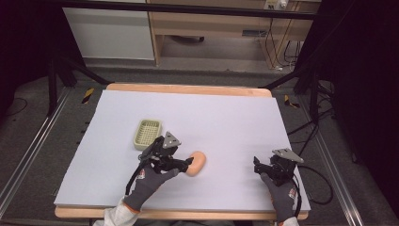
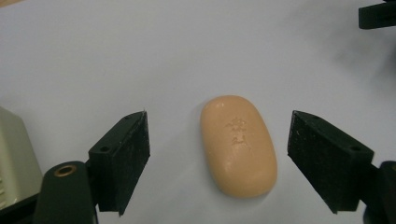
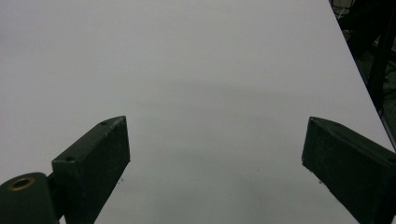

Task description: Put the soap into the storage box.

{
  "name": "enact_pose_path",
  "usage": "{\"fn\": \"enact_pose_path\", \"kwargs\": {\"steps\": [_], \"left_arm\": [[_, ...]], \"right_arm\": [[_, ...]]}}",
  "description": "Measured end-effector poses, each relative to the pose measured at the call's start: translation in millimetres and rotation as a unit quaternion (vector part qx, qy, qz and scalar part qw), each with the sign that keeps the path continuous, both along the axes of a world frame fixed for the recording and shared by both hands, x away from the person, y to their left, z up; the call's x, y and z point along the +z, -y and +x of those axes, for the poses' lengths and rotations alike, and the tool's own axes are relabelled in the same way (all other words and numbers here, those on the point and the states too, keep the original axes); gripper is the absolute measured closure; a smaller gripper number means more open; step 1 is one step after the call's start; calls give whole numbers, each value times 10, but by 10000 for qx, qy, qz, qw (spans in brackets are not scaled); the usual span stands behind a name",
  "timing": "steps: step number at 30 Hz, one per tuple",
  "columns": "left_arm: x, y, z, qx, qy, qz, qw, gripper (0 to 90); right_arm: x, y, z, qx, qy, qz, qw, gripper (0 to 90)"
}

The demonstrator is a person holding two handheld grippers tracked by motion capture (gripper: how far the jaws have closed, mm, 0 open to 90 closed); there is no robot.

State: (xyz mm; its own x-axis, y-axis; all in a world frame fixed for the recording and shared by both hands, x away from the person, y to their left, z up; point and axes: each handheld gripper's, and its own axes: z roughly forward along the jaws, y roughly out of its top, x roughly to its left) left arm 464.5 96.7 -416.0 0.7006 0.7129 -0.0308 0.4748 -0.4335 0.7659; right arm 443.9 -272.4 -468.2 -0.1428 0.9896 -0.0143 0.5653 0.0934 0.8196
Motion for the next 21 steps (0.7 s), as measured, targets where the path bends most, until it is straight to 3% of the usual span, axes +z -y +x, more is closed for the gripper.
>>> {"fn": "enact_pose_path", "kwargs": {"steps": [21], "left_arm": [[-263, 252, 68, -128, -322, 445, 9984, 191]], "right_arm": [[-21, -33, 17, 121, -88, -21, 9999, 80]]}}
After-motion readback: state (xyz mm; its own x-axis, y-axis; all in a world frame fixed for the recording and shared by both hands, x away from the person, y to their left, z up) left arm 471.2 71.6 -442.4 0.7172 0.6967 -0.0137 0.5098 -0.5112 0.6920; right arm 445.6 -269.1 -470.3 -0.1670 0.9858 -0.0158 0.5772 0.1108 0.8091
